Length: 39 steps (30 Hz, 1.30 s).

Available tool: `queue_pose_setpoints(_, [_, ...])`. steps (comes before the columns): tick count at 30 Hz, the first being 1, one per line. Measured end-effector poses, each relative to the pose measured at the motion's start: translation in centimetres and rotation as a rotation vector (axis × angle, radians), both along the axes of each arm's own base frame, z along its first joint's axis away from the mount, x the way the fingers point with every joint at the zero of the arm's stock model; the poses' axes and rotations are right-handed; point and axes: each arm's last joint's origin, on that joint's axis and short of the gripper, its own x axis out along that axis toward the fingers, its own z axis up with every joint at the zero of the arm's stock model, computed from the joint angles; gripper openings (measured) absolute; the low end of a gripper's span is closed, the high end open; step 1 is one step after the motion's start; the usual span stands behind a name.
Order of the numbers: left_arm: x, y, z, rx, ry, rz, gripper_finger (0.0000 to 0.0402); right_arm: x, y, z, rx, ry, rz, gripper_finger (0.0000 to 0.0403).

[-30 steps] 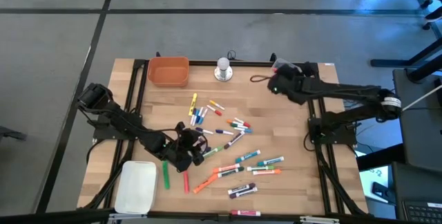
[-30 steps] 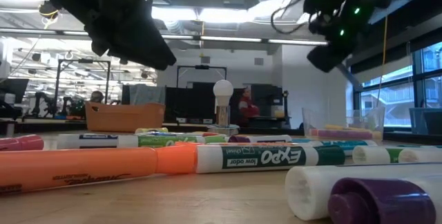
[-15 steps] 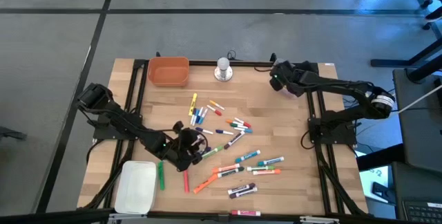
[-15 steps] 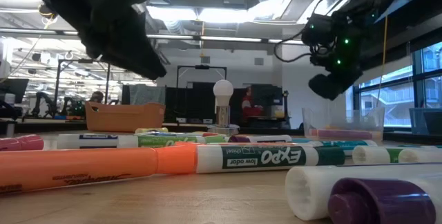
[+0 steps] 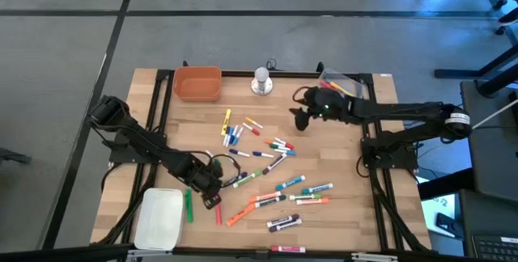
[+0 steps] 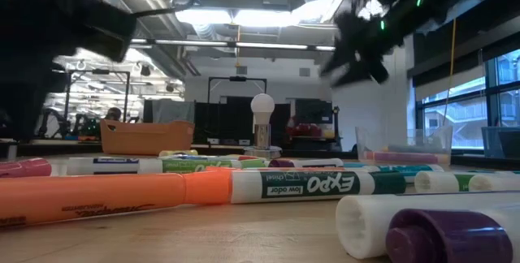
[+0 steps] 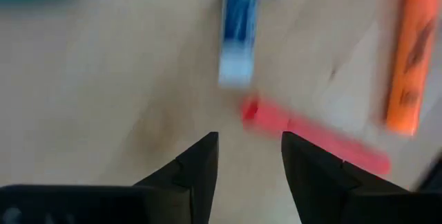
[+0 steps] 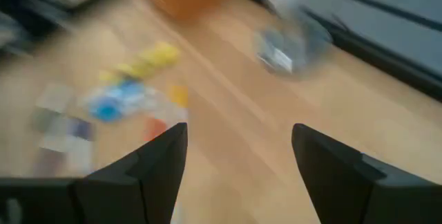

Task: Pick & Place Markers
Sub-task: Put the large green highlighter pen into the transparent bin

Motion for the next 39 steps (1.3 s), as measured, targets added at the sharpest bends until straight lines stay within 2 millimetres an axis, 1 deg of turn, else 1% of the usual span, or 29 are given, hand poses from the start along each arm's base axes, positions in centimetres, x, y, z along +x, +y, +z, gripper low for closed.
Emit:
queue_pose_setpoints(3, [-0.7, -0.5, 0.2, -0.018, 0.053, 0.029, 0.0157, 0.7, 2.1, 1.9, -0.020, -0.137, 0.098, 0.0261])
queue_pose_setpoints(6, [-1.3, -1.2, -0.1, -0.012, 0.091, 0.057, 0.0157, 1.2, 4.1, 2.8, -0.025, -0.214, 0.189, 0.0261])
queue_pose_setpoints(9, [-1.7, -2.1, -0.8, -0.021, 0.134, 0.069, 0.0157, 1.4, 5.4, 2.8, -0.020, -0.216, 0.243, 0.0261])
queue_pose_setpoints(13, [-2.1, -3.0, -1.8, -0.054, 0.214, 0.056, 0.0157, 1.4, 6.4, 2.7, -0.015, -0.208, 0.281, 0.0261])
queue_pose_setpoints(16, [-2.5, -2.5, -2.0, -0.022, 0.275, 0.036, 0.0157, 1.4, 7.0, 2.6, -0.054, -0.179, 0.333, 0.0261])
queue_pose_setpoints(19, [-2.9, -1.8, -1.7, 0.001, 0.326, 0.054, 0.0157, 1.2, 8.0, 2.0, -0.093, -0.117, 0.380, 0.0261])
queue_pose_setpoints(24, [-3.2, -1.6, -1.6, 0.000, 0.368, 0.067, 0.0157, 0.9, 8.7, 1.4, -0.109, -0.047, 0.345, 0.0262])
queue_pose_setpoints(29, [-3.3, -1.4, -1.6, 0.026, 0.366, 0.100, 0.0157, 0.9, 8.8, 1.4, -0.076, -0.059, 0.338, 0.0262])
queue_pose_setpoints(31, [-3.2, -1.3, -1.6, 0.069, 0.332, 0.073, 0.0157, 0.9, 8.8, 1.4, -0.072, -0.061, 0.334, 0.0262])
queue_pose_setpoints(33, [-2.9, -0.7, -1.6, 0.144, 0.294, 0.028, 0.0157, 0.8, 9.0, 1.4, -0.089, -0.056, 0.334, 0.0262])
queue_pose_setpoints(35, [-2.6, 0.4, -1.5, 0.215, 0.281, 0.013, 0.0157, 0.9, 9.2, 1.2, -0.141, -0.032, 0.324, 0.0262])
queue_pose_setpoints(37, [-2.0, 1.1, -1.1, 0.223, 0.288, 0.002, 0.0157, 1.1, 9.2, 0.9, -0.177, -0.005, 0.291, 0.0262])
queue_pose_setpoints(39, [-1.3, 1.5, -0.4, 0.179, 0.294, -0.041, 0.0157, 1.2, 9.1, 0.6, -0.187, 0.010, 0.270, 0.0262])
